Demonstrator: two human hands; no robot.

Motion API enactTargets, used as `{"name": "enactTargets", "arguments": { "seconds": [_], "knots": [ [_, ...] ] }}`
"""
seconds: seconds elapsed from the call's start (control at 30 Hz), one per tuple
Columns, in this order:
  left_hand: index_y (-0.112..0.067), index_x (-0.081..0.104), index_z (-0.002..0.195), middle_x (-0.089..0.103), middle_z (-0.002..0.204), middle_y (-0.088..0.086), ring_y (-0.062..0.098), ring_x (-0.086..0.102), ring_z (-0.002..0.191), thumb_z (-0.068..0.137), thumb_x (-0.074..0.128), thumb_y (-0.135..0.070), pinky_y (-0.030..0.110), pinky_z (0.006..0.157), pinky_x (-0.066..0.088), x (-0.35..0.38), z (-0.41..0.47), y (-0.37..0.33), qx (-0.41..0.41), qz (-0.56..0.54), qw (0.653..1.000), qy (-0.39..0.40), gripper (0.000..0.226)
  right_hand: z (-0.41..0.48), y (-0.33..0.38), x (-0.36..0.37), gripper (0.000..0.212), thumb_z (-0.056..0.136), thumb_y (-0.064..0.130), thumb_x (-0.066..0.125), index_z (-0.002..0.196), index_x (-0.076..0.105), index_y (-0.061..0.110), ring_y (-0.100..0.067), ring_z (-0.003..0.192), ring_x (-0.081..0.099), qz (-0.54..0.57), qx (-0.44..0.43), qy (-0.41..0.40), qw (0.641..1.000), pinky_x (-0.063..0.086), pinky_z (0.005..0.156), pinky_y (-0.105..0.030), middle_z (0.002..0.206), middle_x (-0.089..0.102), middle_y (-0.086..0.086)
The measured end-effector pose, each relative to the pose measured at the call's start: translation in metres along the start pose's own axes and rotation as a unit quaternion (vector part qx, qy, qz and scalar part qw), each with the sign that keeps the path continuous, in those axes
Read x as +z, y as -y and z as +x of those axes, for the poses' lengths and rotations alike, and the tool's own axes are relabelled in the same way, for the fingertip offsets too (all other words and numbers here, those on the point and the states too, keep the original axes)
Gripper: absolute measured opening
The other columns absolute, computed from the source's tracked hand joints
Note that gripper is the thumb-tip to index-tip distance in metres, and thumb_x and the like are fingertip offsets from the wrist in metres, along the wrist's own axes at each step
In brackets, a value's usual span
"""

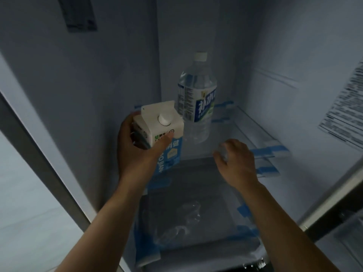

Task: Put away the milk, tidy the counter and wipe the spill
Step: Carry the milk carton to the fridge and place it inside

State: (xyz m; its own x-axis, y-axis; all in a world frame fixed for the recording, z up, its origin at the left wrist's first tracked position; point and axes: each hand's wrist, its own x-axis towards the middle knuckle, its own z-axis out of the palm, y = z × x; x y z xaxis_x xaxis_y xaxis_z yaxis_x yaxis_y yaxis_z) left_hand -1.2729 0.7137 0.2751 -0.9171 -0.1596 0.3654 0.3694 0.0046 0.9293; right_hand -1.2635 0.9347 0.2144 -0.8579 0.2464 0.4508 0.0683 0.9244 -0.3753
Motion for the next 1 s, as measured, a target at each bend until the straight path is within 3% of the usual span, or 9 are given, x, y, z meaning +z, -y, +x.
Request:
{"name": "enactTargets", "arguments": {
  "seconds": [0.1,0.27,0.4,0.7,0.9,1.0],
  "knots": [
    [-0.039,0.049,0.112,0.059,0.111,-0.017,-0.008,0.058,0.099,0.065,0.082,-0.018,0.018,0.081,0.053,0.013,0.006,0.014,-0.011,0.000,1.000,-0.024,0.062,-0.002,-0.009,0.005,0.053,0.082,0.048,0.034,0.100,0.062,0.007,-0.033,0.096,0.057,0.032,-0.007,-0.035,0.999,0.047,0.081,-0.043,0.104,0.063,-0.012],
    [-0.035,0.046,0.127,0.057,0.128,-0.005,0.010,0.057,0.114,0.064,0.083,-0.020,0.041,0.094,0.051,0.020,0.019,0.035,-0.006,0.007,0.999,-0.039,0.074,-0.003,-0.013,0.009,0.047,0.084,0.046,0.036,0.101,0.061,0.010,-0.031,0.100,0.057,0.030,-0.011,-0.039,0.999,0.047,0.083,-0.045,0.107,0.062,-0.010],
    [-0.030,0.034,0.141,0.050,0.136,-0.001,0.012,0.052,0.121,0.066,0.082,-0.023,0.042,0.098,0.049,0.025,0.035,0.046,0.004,0.023,0.999,-0.048,0.089,-0.003,-0.013,0.010,0.045,0.083,0.046,0.037,0.103,0.062,0.014,-0.029,0.104,0.056,0.024,-0.005,-0.044,0.999,0.044,0.085,-0.044,0.111,0.061,-0.008],
    [-0.033,0.024,0.145,0.042,0.143,-0.003,0.009,0.044,0.129,0.067,0.081,-0.036,0.039,0.104,0.043,0.029,0.046,0.062,0.046,0.067,0.996,-0.033,0.096,-0.004,-0.012,0.007,0.045,0.083,0.046,0.037,0.106,0.062,0.017,-0.027,0.109,0.054,0.021,0.009,-0.027,0.999,0.042,0.088,-0.042,0.115,0.060,-0.006],
    [-0.027,0.023,0.146,0.028,0.138,-0.018,-0.010,0.028,0.128,0.071,0.079,-0.031,0.005,0.101,0.027,0.029,0.032,0.049,0.105,0.078,0.988,-0.076,0.094,-0.005,-0.007,-0.007,0.043,0.084,0.046,0.044,0.101,0.062,0.011,-0.027,0.100,0.057,0.039,0.015,-0.025,0.999,0.048,0.083,-0.038,0.105,0.063,-0.008],
    [-0.022,0.027,0.144,0.028,0.136,-0.019,-0.018,0.026,0.123,0.075,0.076,-0.031,0.004,0.102,0.023,0.029,0.023,0.034,0.154,0.102,0.981,-0.067,0.085,-0.015,0.002,-0.033,0.043,0.085,0.047,0.048,0.107,0.061,0.011,-0.025,0.100,0.056,0.048,0.022,-0.094,0.994,0.046,0.079,-0.031,0.108,0.062,-0.008]
  ]
}}
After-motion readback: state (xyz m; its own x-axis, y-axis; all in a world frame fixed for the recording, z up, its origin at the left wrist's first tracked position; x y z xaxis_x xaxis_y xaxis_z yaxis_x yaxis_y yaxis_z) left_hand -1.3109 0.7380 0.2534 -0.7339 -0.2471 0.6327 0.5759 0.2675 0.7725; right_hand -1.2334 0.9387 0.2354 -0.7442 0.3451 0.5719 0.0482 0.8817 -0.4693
